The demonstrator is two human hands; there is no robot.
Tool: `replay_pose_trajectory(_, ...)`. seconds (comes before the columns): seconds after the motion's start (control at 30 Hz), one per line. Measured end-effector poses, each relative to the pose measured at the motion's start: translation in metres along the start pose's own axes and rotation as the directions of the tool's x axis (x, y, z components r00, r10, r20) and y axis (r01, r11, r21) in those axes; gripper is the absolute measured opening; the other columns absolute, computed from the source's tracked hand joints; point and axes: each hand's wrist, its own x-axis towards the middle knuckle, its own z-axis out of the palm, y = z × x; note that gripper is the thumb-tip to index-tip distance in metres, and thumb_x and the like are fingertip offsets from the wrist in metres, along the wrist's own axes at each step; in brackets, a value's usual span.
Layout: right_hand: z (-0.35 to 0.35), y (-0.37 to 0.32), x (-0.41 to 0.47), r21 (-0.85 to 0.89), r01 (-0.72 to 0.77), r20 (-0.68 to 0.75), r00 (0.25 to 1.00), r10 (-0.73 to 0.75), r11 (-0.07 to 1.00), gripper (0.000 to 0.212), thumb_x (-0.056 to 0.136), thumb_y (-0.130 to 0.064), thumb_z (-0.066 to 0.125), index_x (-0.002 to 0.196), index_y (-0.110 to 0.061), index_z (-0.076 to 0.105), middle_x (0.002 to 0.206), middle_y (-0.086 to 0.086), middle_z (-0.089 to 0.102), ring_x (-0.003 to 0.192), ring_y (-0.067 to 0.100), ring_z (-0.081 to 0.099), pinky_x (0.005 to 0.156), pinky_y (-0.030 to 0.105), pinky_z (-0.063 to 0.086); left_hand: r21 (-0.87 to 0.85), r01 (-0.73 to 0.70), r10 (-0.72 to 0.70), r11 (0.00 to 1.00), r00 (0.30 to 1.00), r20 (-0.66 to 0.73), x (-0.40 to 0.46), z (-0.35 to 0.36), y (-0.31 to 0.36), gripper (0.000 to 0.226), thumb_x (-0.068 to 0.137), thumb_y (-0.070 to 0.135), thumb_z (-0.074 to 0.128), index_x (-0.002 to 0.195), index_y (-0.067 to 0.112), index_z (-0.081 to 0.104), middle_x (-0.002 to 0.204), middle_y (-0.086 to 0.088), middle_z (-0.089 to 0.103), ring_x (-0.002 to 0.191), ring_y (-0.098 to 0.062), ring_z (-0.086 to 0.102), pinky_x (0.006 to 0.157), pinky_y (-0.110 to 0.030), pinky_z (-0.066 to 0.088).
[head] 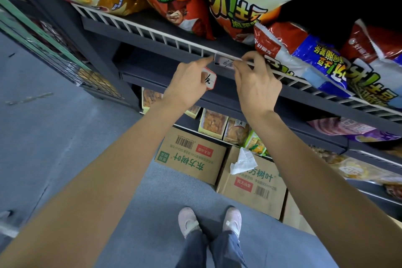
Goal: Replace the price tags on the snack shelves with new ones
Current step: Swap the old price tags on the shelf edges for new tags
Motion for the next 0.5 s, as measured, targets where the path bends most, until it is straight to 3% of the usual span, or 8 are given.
replay_pose_trajectory(0.07, 0.000, 0.000, 0.000, -0.007, 0.001, -0.001, 1.000, -0.001, 1.000, 0.015, 0.067, -0.012, 0.078, 0.076, -0.021, 0.071, 0.091, -0.003, 0.066, 0.052, 0.015, 0.055, 0.038, 0.018, 0.028, 0.037, -0.023, 0.024, 0.999, 0.999, -0.041, -0.002, 0.003, 0.001, 0.057, 0.090, -0.004, 0.043, 0.139, 0.026, 0.042, 0.102, -0.019, 0.063, 0.095, -0.032, 0.062, 0.082, -0.045, 0.055)
replay_pose_trajectory(0.17, 0.001, 0.000, 0.000, -0.003, -0.003, -0.014, 1.000, 0.003, 1.000, 0.014, 0.067, -0.011, 0.078, 0.075, -0.020, 0.071, 0.090, -0.002, 0.066, 0.051, 0.015, 0.056, 0.038, 0.018, 0.030, 0.108, -0.043, 0.042, 0.993, 0.999, 0.007, -0.004, 0.006, 0.003, 0.063, 0.087, -0.006, 0.044, 0.135, 0.035, 0.039, 0.090, -0.015, 0.062, 0.083, -0.033, 0.062, 0.068, -0.047, 0.056)
replay_pose_trajectory(0.37, 0.000, -0.001, -0.001, 0.017, -0.009, 0.000, 1.000, 0.009, 1.000, 0.017, 0.065, -0.010, 0.080, 0.076, -0.019, 0.071, 0.092, -0.001, 0.067, 0.050, 0.016, 0.056, 0.036, 0.019, 0.034, 0.137, -0.058, 0.058, 0.989, 0.998, 0.005, -0.001, 0.009, 0.007, 0.066, 0.083, -0.007, 0.047, 0.133, 0.036, 0.040, 0.088, -0.013, 0.064, 0.082, -0.033, 0.062, 0.070, -0.047, 0.056)
replay_pose_trajectory(0.5, 0.000, 0.000, -0.003, 0.026, -0.002, 0.021, 1.000, 0.001, 1.000, 0.019, 0.066, -0.011, 0.079, 0.081, -0.020, 0.071, 0.096, 0.000, 0.067, 0.054, 0.016, 0.058, 0.036, 0.020, 0.036, 0.253, -0.070, 0.069, 0.965, 0.998, 0.013, -0.004, 0.005, 0.015, 0.071, 0.079, -0.013, 0.038, 0.135, 0.030, 0.037, 0.067, 0.002, 0.049, 0.069, -0.033, 0.055, 0.053, -0.036, 0.045)
